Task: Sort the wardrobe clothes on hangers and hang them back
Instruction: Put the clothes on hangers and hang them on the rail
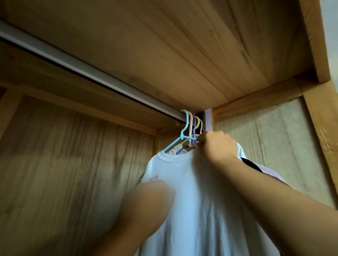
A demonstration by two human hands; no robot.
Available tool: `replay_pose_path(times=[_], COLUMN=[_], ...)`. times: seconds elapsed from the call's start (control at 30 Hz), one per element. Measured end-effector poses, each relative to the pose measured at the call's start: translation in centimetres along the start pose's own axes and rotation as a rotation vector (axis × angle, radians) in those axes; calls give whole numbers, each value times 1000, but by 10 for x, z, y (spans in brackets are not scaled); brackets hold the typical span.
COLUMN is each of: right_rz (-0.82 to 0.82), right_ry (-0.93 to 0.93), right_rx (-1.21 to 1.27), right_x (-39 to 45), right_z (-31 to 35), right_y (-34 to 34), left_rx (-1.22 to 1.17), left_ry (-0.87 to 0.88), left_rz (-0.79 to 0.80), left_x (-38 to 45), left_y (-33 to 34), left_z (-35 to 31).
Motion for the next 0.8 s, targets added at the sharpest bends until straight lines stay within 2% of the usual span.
replay_pose_path(times=[0.2, 0.27, 0.33, 0.43, 0.53, 0.67, 0.8], right_rz=[-14, -109, -248, -365, -327, -215, -74], right_ry=[-40, -137, -247, -262, -225, -148, -17], right_rx=[-64, -81, 36, 243, 380, 439, 474], right_x=[-19, -38, -64, -118, -175, -252, -334], right_z=[-4, -4, -4, -16, -31, -61, -94], right_y=[-10, -20, -35, -56, -71, -88, -104], left_rx=[9, -37, -96, -202, -307, -417, -456], left_ry=[-17, -14, 3, 33, 68, 144, 183], left_rz=[23, 13, 3, 4, 27, 91, 266], left_x=[-6, -11, -20, -43, -75, -130, -192], left_y=[3, 3, 6, 10, 13, 15, 25], left_z=[-2, -5, -11, -23, -43, -84, -126])
Point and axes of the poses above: each hand's wrist, its own x-axis towards the middle knuckle, its own y-axis out of the palm, z = x × y, the point moved 6 cm from there along x, towards the middle knuckle, and after that the axes turned 3 degrees about -y, right-handed, at the moved point
